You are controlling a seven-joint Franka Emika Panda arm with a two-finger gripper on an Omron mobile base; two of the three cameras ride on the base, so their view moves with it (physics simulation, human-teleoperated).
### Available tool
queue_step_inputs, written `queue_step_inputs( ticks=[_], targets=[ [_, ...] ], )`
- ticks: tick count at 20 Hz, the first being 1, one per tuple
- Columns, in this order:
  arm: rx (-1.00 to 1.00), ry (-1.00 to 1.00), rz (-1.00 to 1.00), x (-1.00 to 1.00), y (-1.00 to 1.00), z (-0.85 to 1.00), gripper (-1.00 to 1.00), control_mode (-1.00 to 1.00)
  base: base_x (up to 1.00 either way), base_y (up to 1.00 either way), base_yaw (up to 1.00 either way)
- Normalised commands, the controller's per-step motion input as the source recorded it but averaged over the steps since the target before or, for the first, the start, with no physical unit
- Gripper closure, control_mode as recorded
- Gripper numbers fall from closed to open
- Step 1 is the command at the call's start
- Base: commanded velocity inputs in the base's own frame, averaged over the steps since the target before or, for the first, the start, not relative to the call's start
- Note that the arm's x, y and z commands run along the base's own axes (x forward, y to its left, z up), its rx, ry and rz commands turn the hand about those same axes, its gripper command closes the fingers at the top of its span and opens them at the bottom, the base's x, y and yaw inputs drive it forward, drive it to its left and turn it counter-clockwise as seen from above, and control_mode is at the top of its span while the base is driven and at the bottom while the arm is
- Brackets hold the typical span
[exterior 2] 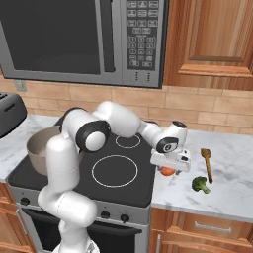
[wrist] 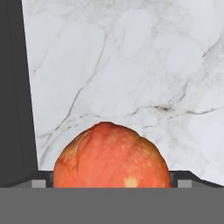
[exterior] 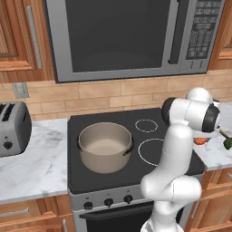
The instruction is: Put the broccoli and squash in the pot. Retrieve the spatula and lightly stir the vegetables in the pot.
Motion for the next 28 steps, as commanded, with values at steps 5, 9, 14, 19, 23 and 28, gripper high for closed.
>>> queue_step_inputs(
  ticks=[5, 9, 14, 19, 23, 28],
  targets=[
    [0.00, 0.00, 0.00, 0.00, 0.01, -0.01, 1.00, -1.00, 0.00, 0.00, 0.00],
    [0.00, -0.04, 0.00, -0.09, 0.02, 0.11, 1.00, -1.00, 0.00, 0.00, 0.00],
    [0.00, -0.23, 0.01, -0.70, 0.32, 0.74, 1.00, -1.00, 0.00, 0.00, 0.00],
    [0.00, -0.22, 0.02, -0.69, 0.83, 0.92, 1.00, -1.00, 0.00, 0.00, 0.00],
    [-0.06, -0.11, 0.01, -0.44, 1.00, 1.00, 1.00, -1.00, 0.00, 0.00, 0.00],
    [-0.11, -0.01, 0.06, -0.26, 1.00, 0.94, 1.00, -1.00, 0.00, 0.00, 0.00]
  ],
)
